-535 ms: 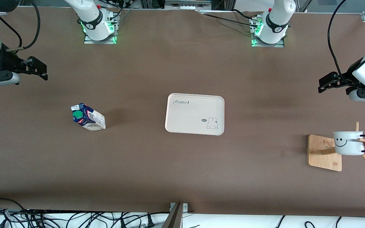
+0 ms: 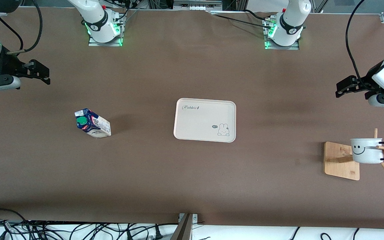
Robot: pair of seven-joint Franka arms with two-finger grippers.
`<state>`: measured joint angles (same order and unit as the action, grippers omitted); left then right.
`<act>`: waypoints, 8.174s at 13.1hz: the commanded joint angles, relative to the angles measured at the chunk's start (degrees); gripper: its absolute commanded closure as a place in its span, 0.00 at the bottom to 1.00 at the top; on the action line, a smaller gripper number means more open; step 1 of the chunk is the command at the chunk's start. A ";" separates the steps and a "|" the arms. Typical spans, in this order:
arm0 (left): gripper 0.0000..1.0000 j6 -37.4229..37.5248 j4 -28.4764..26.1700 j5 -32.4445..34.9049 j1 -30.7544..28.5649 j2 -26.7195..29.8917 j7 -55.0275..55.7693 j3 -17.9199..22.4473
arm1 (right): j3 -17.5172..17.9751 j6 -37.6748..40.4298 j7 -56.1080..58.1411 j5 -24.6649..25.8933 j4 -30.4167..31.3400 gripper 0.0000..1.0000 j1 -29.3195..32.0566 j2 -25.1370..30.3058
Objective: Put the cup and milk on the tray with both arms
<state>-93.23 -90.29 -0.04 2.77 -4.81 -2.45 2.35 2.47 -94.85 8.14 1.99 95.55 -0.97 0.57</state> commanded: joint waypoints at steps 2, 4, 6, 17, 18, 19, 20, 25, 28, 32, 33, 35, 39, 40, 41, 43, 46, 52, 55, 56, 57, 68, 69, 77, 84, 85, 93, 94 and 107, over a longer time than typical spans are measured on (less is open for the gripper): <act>0.00 1.74 3.19 0.04 0.66 -1.96 0.43 0.02 | 0.35 1.07 -0.59 0.03 -1.25 0.00 0.45 -0.49; 0.00 1.56 3.54 -0.14 0.83 -3.18 0.26 0.02 | 0.35 1.07 -0.59 0.03 -1.25 0.00 0.45 -0.49; 0.00 1.74 8.70 0.22 0.92 -6.43 0.17 -0.06 | 0.35 1.07 -0.59 0.03 -1.25 0.00 0.45 -0.49; 0.00 -3.61 9.44 0.75 0.04 -9.78 8.21 0.02 | 0.43 0.11 0.20 -3.39 -1.77 0.00 0.36 -0.49; 0.00 -5.36 8.56 0.83 -0.05 -9.52 11.47 0.28 | 0.43 -0.85 0.20 -3.48 -1.95 0.00 0.27 -0.66; 0.00 -7.90 6.81 0.83 -0.05 -8.65 14.55 0.37 | 0.52 -2.52 0.20 -3.83 -1.95 0.00 0.18 -1.53; 0.00 -11.84 3.58 1.70 -0.13 -7.25 16.84 0.46 | 0.44 -2.97 0.38 -4.79 -2.21 0.00 0.27 -1.71; 0.00 -38.38 -16.47 3.82 -2.41 0.76 26.08 0.11 | 0.35 -2.36 0.47 -5.77 -2.30 0.00 0.53 -1.80; 0.00 -45.78 -21.31 3.30 -6.71 0.94 31.00 0.02 | 0.35 -2.01 0.38 -5.68 -2.21 0.00 0.45 -2.15; 0.00 -55.10 -26.78 -6.79 -9.01 0.77 31.11 -0.06 | 0.35 -2.09 0.64 -5.68 -2.30 0.00 0.62 -3.38; 0.00 -56.52 -26.34 -8.73 -9.01 -0.71 31.10 -0.06 | 0.26 -2.09 0.38 -5.68 -2.30 0.00 0.62 -3.65; 0.00 -60.47 -26.34 -12.25 -9.01 -2.30 30.67 -0.06 | 0.35 -2.09 0.38 -5.51 -2.21 0.00 0.45 -5.31; 0.00 -64.44 -26.07 -15.75 -8.66 -4.33 30.49 -0.07 | 0.43 -2.53 0.82 -2.87 -2.91 0.00 0.27 -13.22; 0.00 -64.79 -25.73 -16.73 -8.40 -4.85 30.40 -0.06 | 0.43 -3.32 1.95 -2.95 -2.48 0.00 0.18 -14.88; 0.00 -65.66 -25.29 -16.74 -8.31 -5.47 30.31 -0.06 | 0.52 -5.41 1.96 -3.48 -1.34 0.00 0.01 -17.51; 0.36 -67.95 -25.28 -16.92 -8.31 -6.18 28.65 -0.15 | 0.61 -14.18 2.05 -3.66 5.05 0.00 0.09 -18.24; 0.78 -67.87 -25.28 -17.01 -8.57 -6.18 28.38 -0.15 | 0.79 -16.77 1.17 -3.83 6.75 0.00 0.09 -19.91; 1.00 -67.00 -25.28 -16.92 -8.84 -5.48 28.55 -0.06 | 0.96 -15.19 1.26 -4.27 5.18 0.00 0.01 -19.73; 1.00 -65.07 -25.28 -16.22 -8.31 -4.25 28.64 -1.38 | 0.96 -15.10 1.17 -5.06 4.65 0.00 -0.34 -19.56; 1.00 -62.62 -25.28 -15.96 -8.31 -3.20 27.69 -1.64 | 0.96 -15.10 1.26 -5.06 4.30 0.00 -0.43 -19.64; 1.00 -60.16 -25.28 -15.61 -8.31 -1.89 26.28 -2.78 | 0.96 -15.10 1.09 -5.15 4.47 0.00 -0.43 -19.73; 1.00 -16.78 -6.67 -3.56 -8.05 -1.69 24.95 -16.66 | 0.79 -15.89 1.87 -3.04 3.59 0.00 -2.19 -21.67; 1.00 -12.11 -4.56 -3.65 -8.04 -2.57 25.04 -18.07 | 0.79 -15.89 1.87 -3.04 3.85 0.00 -2.10 -21.75; 1.00 -5.73 7.83 -4.79 1.96 -15.47 26.27 -22.30 | 0.52 -15.72 1.09 -3.13 4.38 0.56 -2.02 -22.99; 1.00 -6.61 9.69 -5.24 8.64 -28.56 34.95 -22.13 | 0.96 -8.09 -4.08 -4.27 -2.72 0.61 -4.90 -23.07; 1.00 -6.70 11.18 -5.23 9.35 -30.42 35.75 -22.04 | 0.96 -7.03 -5.32 -4.36 -3.70 0.60 -6.22 -23.07; 1.00 -8.98 13.74 -2.94 18.49 -38.08 49.36 -20.46 | 0.96 -6.66 -17.62 -9.55 -7.84 0.60 -16.77 -24.48; 1.00 -8.98 13.74 -2.86 18.59 -38.34 50.86 -20.54 | 0.96 -6.66 -17.98 -9.55 -7.84 0.60 -17.04 -24.57; 0.00 -10.83 13.30 -1.89 18.15 -41.60 50.97 -20.37 | 0.96 -6.66 -18.78 -9.63 -7.84 0.60 -17.31 -24.66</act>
<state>-105.45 -78.79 -3.84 20.98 -45.84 48.21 -17.84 3.42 -102.40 -9.50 -6.85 89.43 -18.10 -23.31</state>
